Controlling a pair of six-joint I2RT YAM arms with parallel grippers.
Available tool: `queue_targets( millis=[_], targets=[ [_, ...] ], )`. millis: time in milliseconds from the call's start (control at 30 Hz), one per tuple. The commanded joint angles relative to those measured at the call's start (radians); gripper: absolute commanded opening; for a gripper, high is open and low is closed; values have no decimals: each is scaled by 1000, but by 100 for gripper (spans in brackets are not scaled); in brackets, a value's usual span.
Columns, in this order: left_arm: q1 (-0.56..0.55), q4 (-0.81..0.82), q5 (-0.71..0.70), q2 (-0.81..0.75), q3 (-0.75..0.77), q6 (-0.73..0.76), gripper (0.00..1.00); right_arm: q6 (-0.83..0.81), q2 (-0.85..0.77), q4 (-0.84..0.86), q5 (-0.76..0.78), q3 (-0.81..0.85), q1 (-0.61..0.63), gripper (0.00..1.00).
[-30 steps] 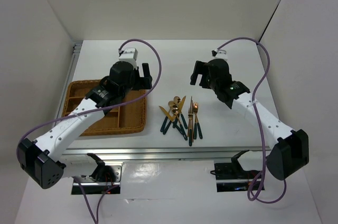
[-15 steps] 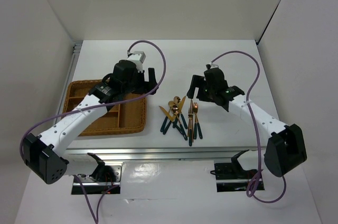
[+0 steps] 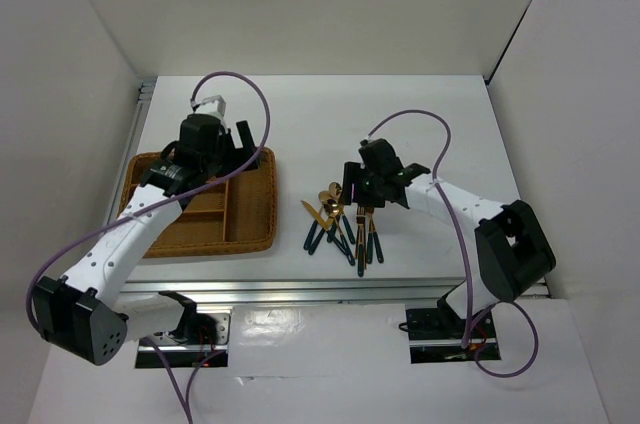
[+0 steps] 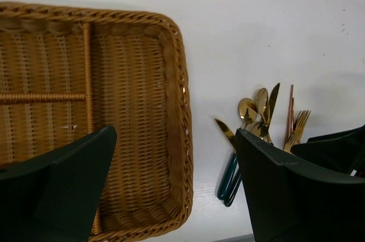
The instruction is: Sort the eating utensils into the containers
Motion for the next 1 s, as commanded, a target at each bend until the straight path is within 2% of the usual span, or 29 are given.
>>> queue_targets(
  millis=[0,433,700,967],
  targets=[
    [60,7,122,-14,-33,-34,100,7,5,40,4,21,25,66],
    [100,47,202,4,-62,3,100,53,5,-118,243,-1,25,65],
    [100,47,220,15,-71,31,100,-20,-18,24,127,-53,5,65],
    [109,47,239,6,-71,40,100,-38,57,46,160,-43,5,58]
  ],
)
